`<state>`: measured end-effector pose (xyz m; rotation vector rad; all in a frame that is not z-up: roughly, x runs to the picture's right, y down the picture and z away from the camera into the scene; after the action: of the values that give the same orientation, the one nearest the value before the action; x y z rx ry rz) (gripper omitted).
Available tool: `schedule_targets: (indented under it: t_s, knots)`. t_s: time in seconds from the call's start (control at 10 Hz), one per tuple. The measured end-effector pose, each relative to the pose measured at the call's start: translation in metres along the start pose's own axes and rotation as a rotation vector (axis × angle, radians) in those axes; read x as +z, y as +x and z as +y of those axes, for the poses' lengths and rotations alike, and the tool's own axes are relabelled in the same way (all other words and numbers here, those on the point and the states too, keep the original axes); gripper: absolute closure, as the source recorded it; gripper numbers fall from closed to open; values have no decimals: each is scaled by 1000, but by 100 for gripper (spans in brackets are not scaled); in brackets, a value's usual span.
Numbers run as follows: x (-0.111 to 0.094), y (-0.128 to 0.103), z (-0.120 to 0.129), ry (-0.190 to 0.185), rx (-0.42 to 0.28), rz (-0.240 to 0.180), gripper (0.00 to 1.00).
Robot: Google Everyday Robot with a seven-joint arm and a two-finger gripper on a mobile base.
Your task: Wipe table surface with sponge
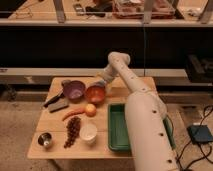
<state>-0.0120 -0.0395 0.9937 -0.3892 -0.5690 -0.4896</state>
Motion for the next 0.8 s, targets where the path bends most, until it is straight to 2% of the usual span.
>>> schedule_targets:
  t_s: [0.3, 0.8]
  knots:
    - [1, 4, 4, 20, 29, 67, 20]
    - [2, 3, 3, 25, 33, 67, 20]
